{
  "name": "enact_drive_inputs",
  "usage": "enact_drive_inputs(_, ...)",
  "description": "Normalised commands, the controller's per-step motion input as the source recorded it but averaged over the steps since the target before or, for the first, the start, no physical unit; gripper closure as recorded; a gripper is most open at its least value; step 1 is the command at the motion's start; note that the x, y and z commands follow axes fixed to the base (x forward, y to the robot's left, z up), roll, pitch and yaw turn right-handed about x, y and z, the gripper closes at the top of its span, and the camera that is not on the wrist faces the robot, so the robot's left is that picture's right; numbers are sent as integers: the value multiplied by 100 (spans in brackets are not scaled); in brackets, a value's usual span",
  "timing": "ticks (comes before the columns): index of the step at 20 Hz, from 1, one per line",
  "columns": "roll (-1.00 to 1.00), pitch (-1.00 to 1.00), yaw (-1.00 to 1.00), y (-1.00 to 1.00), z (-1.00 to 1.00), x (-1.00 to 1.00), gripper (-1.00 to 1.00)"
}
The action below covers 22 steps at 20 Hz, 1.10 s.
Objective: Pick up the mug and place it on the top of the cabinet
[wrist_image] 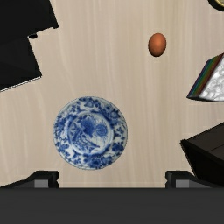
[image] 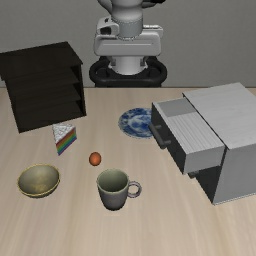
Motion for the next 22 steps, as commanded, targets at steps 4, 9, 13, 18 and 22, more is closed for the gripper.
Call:
enact_drive_inputs(4,0,0,0,0,0,100,-100)
enact_drive_inputs(9,0,0,0,0,0,100,-100)
enact_drive_inputs(13,0,0,0,0,0,100,-100)
enact_drive_inputs(18,0,0,0,0,0,100,-100)
enact_drive_inputs(22,0,0,0,0,0,100,-100)
